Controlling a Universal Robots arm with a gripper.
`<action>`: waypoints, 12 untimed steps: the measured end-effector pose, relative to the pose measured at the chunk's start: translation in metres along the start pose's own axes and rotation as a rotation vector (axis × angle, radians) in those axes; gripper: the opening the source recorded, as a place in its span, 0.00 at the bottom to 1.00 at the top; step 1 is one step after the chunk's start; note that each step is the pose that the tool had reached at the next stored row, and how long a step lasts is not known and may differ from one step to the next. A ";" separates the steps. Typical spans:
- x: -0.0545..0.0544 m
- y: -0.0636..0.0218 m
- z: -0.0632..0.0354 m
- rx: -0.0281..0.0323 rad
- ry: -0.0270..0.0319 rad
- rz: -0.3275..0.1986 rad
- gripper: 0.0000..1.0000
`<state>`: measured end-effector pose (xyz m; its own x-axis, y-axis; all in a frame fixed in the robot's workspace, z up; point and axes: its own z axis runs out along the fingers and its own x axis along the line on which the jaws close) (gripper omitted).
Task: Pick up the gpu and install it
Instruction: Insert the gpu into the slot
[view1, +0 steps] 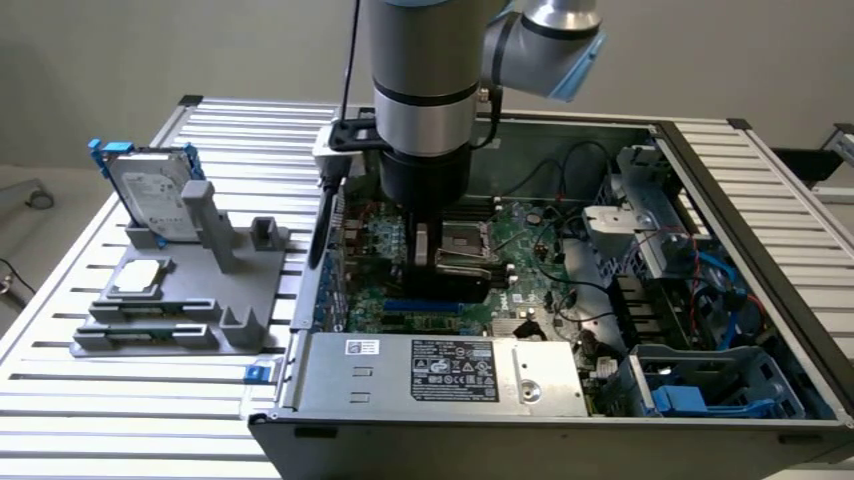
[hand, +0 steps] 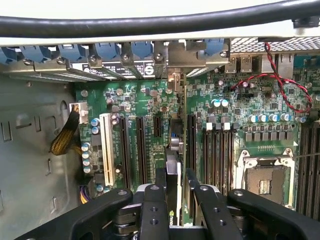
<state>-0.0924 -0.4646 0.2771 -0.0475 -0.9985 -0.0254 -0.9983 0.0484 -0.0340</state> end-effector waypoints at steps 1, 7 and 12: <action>0.000 0.0000 0.0004 -0.0009 -0.0002 0.000 0.26; 0.001 0.0000 0.0029 -0.0088 -0.0008 -0.001 0.26; 0.002 0.0000 0.0054 -0.0153 -0.0007 -0.008 0.26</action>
<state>-0.0923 -0.4663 0.2717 -0.0392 -0.9989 -0.0259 -0.9990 0.0397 -0.0188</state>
